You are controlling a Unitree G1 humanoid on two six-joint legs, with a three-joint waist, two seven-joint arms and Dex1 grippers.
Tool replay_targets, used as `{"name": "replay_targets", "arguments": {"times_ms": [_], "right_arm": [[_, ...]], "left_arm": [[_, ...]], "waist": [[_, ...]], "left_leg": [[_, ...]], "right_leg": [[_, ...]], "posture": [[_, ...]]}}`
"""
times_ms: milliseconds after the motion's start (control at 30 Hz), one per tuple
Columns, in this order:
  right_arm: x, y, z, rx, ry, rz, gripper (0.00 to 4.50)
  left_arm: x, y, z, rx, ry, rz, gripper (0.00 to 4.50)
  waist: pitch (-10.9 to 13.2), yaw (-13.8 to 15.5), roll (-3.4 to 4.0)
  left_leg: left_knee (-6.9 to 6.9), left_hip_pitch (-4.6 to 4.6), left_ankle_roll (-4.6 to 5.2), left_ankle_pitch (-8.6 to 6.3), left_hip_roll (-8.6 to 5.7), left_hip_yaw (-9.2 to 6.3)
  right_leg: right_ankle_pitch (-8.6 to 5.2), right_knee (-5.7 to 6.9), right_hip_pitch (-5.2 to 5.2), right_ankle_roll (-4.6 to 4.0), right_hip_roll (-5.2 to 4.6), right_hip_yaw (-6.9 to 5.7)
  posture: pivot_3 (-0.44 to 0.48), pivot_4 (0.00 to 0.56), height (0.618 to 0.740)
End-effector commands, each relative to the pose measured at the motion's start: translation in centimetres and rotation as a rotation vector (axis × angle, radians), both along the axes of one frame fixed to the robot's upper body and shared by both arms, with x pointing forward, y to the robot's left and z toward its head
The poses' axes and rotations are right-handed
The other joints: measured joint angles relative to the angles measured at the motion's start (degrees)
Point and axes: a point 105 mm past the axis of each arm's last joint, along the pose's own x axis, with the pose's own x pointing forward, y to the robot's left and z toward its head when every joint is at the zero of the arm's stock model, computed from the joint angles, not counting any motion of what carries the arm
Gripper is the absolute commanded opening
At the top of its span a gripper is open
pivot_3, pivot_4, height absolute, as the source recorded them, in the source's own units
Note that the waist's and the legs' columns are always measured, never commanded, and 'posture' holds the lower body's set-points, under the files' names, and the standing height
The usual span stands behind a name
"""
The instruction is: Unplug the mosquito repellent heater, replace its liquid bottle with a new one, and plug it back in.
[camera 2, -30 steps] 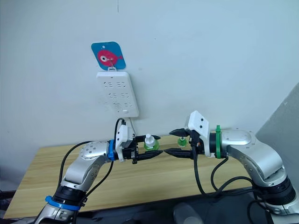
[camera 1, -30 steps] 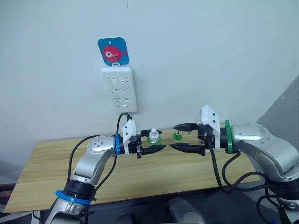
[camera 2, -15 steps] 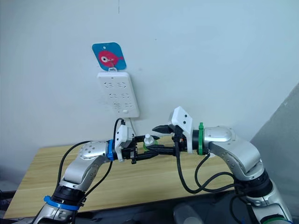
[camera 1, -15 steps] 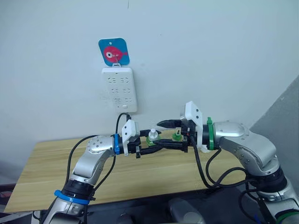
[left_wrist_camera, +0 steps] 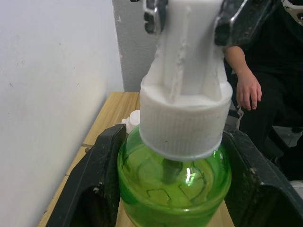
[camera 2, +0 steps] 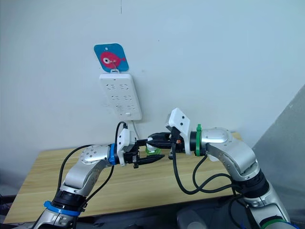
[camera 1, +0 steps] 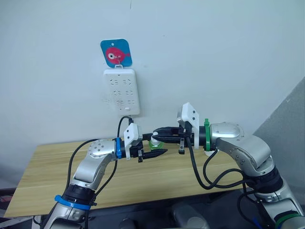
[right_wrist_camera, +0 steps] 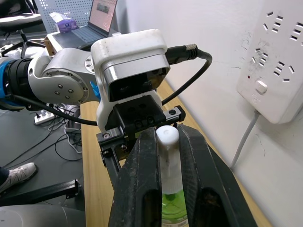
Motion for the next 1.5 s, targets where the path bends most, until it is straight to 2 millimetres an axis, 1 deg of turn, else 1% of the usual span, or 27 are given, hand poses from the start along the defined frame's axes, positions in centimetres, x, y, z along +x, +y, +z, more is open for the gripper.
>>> {"name": "replay_targets", "arguments": {"times_ms": [33,133,267,333,367,433,467,500,567,667,733,800,833,900,967,1067,1200,1300,1333,1400,1467,1500], "right_arm": [[-0.7,0.4,2.1,0.041,-0.072,0.044,0.20],[-1.1,0.2,3.6,0.095,-0.094,0.057,0.20],[-1.1,-0.6,6.0,0.173,-0.123,0.028,0.20],[-1.1,-1.0,6.7,0.199,-0.130,0.003,0.20],[-0.8,-1.5,6.8,0.206,-0.131,-0.031,0.20],[-0.2,-2.4,6.5,0.205,-0.128,-0.090,0.20],[0.3,-3.1,5.8,0.187,-0.126,-0.138,0.20],[0.9,-3.9,4.2,0.149,-0.122,-0.198,0.20],[1.5,-4.9,2.0,0.099,-0.113,-0.278,0.20],[3.3,-7.5,-3.2,-0.011,-0.120,-0.471,0.20],[4.1,-8.7,-6.5,-0.064,-0.123,-0.567,0.20],[4.6,-9.4,-9.1,-0.084,-0.112,-0.637,0.20],[4.8,-9.6,-9.8,-0.086,-0.110,-0.660,0.20],[5.5,-9.8,-11.9,-0.071,-0.072,-0.728,0.20],[6.1,-9.6,-13.4,-0.061,-0.046,-0.770,0.20],[7.0,-9.6,-15.1,-0.055,-0.008,-0.821,0.20],[8.1,-10.0,-16.8,-0.065,0.017,-0.883,0.20],[8.6,-10.3,-17.6,-0.073,0.027,-0.910,0.20],[8.6,-10.3,-17.7,-0.070,0.036,-0.913,0.20],[8.6,-10.3,-18.1,-0.075,0.041,-0.916,0.20],[8.5,-10.4,-18.4,-0.073,0.052,-0.922,0.94],[8.4,-10.5,-18.5,-0.068,0.057,-0.927,1.19]], "left_arm": [[-0.1,-0.1,0.8,-0.009,-0.045,-0.007,2.36],[-0.1,0.1,0.6,-0.001,-0.034,0.000,2.36],[-0.1,0.7,-0.3,0.026,-0.001,0.021,2.36],[-0.1,1.2,-0.9,0.042,0.016,0.033,2.36],[-0.1,1.7,-1.5,0.058,0.027,0.050,2.36],[0.0,2.5,-2.2,0.081,0.046,0.080,2.36],[0.1,3.0,-2.5,0.091,0.059,0.102,2.36],[0.0,3.7,-3.0,0.107,0.069,0.121,2.36],[-0.3,4.5,-3.5,0.130,0.081,0.141,2.36],[-1.3,5.6,-4.2,0.160,0.100,0.152,2.36],[-1.8,5.8,-4.4,0.167,0.108,0.156,2.36],[-2.1,5.8,-4.4,0.166,0.111,0.158,2.36],[-2.2,5.8,-4.3,0.166,0.110,0.159,2.36],[-2.5,5.7,-4.2,0.166,0.110,0.156,2.36],[-2.7,5.7,-4.1,0.171,0.109,0.153,2.36],[-2.9,5.8,-3.9,0.176,0.110,0.153,2.36],[-3.1,5.8,-3.8,0.183,0.112,0.152,2.36],[-3.2,5.7,-3.7,0.186,0.113,0.150,2.36],[-3.2,5.8,-3.6,0.187,0.113,0.150,2.36],[-3.2,5.8,-3.6,0.188,0.112,0.151,2.36],[-3.2,5.8,-3.6,0.188,0.113,0.153,2.36],[-3.2,5.8,-3.5,0.188,0.113,0.154,2.36]], "waist": [[0.0,0.0,0.00],[0.0,0.0,0.00],[0.0,0.0,0.00],[-0.1,0.0,0.01],[-0.1,0.0,0.02],[-0.1,0.0,0.02],[-0.1,0.0,0.00],[-0.1,0.1,-0.01],[-0.2,0.2,-0.08],[-0.2,0.4,-0.09],[-0.2,0.4,-0.09],[-0.2,0.4,-0.08],[-0.2,0.4,-0.07],[-0.2,0.4,-0.05],[-0.2,0.5,-0.05],[-0.1,0.8,-0.01],[-0.1,2.0,0.03],[-0.1,2.7,0.05],[-0.1,3.1,0.05],[-0.1,3.5,0.08],[-0.1,3.6,0.11],[-0.1,3.6,0.13]], "left_leg": [[0.00,0.00,0.00,0.00,0.00,0.00],[0.00,0.00,0.00,0.00,0.00,0.00],[0.00,0.00,0.00,0.00,0.00,-0.01],[0.00,0.00,0.00,0.00,0.00,-0.03],[0.00,0.00,0.00,0.00,0.00,-0.01],[-0.01,0.01,0.00,0.00,0.00,-0.02],[-0.01,0.01,0.00,0.00,0.00,-0.01],[-0.01,0.01,0.00,0.00,0.00,-0.02],[-0.05,0.01,0.01,-0.01,0.01,-0.01],[-0.08,-0.03,0.01,-0.01,0.01,0.06],[-0.08,-0.02,0.01,-0.01,0.02,0.10],[-0.07,0.00,0.01,-0.01,0.02,0.12],[-0.07,0.01,0.01,-0.01,0.02,0.13],[-0.05,0.03,0.00,0.00,0.02,0.14],[-0.05,0.15,0.00,0.00,0.05,0.14],[-0.08,0.18,0.00,0.00,0.05,0.14],[-0.10,0.17,0.00,-0.01,0.03,0.13],[-0.09,0.17,0.00,-0.01,0.03,0.13],[-0.08,0.17,0.01,-0.01,0.02,0.13],[-0.09,0.17,0.01,-0.01,0.02,0.12],[-0.10,0.18,0.01,-0.01,0.03,0.10],[-0.10,0.17,0.01,-0.01,0.03,0.10]], "right_leg": [[0.00,0.00,0.00,0.00,0.00,0.00],[0.00,0.00,0.00,0.00,0.00,0.00],[0.00,0.01,0.00,0.00,0.00,-0.01],[0.00,0.01,0.01,0.00,0.00,-0.02],[0.00,0.01,0.02,0.00,0.00,-0.01],[0.00,0.01,0.01,0.00,0.00,-0.01],[0.00,0.00,0.01,0.00,0.00,0.00],[0.00,0.00,0.02,0.00,0.00,-0.01],[0.00,-0.03,0.00,0.00,0.00,-0.01],[-0.01,-0.02,-0.09,-0.01,0.00,0.04],[-0.01,-0.02,-0.10,-0.01,-0.01,0.09],[-0.01,-0.01,-0.07,-0.01,-0.01,0.10],[-0.01,0.00,-0.07,-0.01,-0.01,0.11],[0.00,0.02,-0.06,-0.01,-0.01,0.13],[0.00,0.03,0.06,-0.01,0.01,0.12],[0.00,0.02,0.08,-0.01,0.01,0.12],[0.00,0.00,0.07,-0.01,0.01,0.10],[0.00,0.01,0.09,-0.01,0.00,0.11],[0.00,0.00,0.10,-0.02,0.00,0.10],[0.00,0.00,0.11,-0.02,0.00,0.09],[0.00,0.01,0.11,-0.02,0.01,0.08],[0.00,0.01,0.11,-0.02,0.01,0.08]], "posture": [[-0.272,0.023,0.733],[-0.272,0.023,0.733],[-0.271,0.024,0.733],[-0.271,0.026,0.733],[-0.271,0.028,0.733],[-0.271,0.028,0.733],[-0.271,0.028,0.733],[-0.264,0.032,0.733],[-0.257,0.037,0.733],[-0.250,0.038,0.733],[-0.250,0.038,0.733],[-0.250,0.038,0.733],[-0.218,0.046,0.733],[-0.218,0.046,0.733],[-0.199,0.053,0.733],[-0.189,0.057,0.733],[-0.185,0.059,0.733],[-0.185,0.059,0.733],[-0.169,0.065,0.733],[-0.169,0.065,0.733],[-0.169,0.065,0.733],[-0.165,0.069,0.733]]}}
